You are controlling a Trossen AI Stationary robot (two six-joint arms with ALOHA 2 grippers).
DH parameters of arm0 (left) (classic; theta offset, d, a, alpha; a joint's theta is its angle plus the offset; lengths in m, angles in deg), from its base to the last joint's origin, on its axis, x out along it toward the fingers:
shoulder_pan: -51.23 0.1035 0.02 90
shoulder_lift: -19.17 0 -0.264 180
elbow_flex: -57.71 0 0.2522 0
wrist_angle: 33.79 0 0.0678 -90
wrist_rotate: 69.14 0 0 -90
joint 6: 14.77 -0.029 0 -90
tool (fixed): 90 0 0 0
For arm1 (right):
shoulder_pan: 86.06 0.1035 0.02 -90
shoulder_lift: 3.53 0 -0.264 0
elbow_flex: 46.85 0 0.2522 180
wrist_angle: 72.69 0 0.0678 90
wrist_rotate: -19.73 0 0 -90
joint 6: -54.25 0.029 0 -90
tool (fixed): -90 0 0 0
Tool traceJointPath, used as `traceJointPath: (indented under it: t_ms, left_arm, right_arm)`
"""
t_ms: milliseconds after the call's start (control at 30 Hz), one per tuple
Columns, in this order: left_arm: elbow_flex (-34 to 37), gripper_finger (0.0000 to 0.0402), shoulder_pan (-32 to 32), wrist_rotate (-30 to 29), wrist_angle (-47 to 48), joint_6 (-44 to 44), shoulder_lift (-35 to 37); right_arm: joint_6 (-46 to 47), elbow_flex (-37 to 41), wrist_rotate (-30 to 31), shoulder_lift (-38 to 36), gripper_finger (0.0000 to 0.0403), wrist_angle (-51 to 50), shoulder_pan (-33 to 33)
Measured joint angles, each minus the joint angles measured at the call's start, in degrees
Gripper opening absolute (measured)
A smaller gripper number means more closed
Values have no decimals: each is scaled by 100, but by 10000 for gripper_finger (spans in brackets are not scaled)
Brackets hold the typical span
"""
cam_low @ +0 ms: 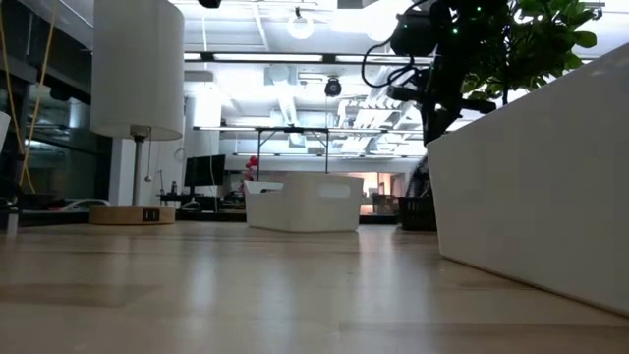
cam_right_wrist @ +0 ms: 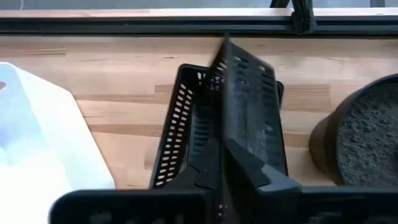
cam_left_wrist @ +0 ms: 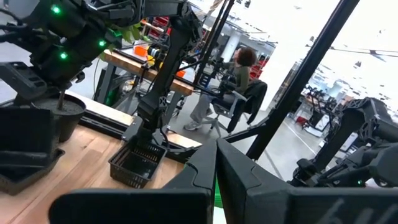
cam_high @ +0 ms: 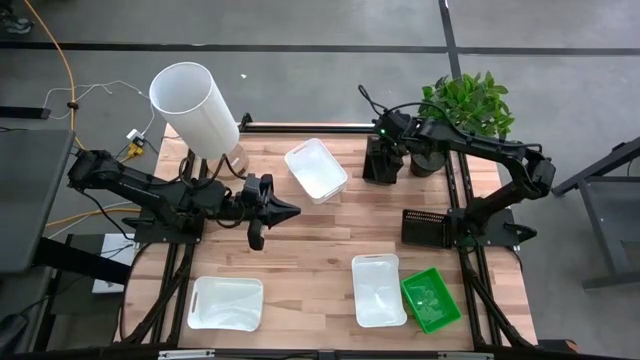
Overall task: Stack baskets by color
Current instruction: Stack the bottom left black bin on top of the top black bin
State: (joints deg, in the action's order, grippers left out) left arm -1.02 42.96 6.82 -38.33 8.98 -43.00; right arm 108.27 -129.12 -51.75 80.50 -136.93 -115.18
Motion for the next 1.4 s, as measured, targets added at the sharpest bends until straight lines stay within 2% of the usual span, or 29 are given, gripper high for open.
traceJointPath:
  t_ms: [267,400,600,933,1100,1167,1333,1400]
  left_arm:
    - [0,0,0,-2,0,-18,0]
    - [0,0,0,-2,1,-40,0]
    - [0,0,0,-4,1,-40,0]
    - [0,0,4,-4,0,-37,0]
    - [0,1,4,-4,1,-37,0]
    - [0,1,4,-4,1,-37,0]
    - [0,1,4,-15,0,-39,0]
    - [0,1,7,-17,0,-39,0]
  right_arm:
    - [-49,0,101,0,127,-210,0]
    - [-50,0,320,0,164,-404,0]
    - [-206,0,406,39,177,-411,0]
    - [-461,-2,393,685,177,-368,32]
    - [-362,-2,598,691,150,-395,42]
    - [-349,-2,703,691,120,-438,42]
    - [-368,0,823,678,18,-512,66]
    - [-391,0,821,610,10,-491,76]
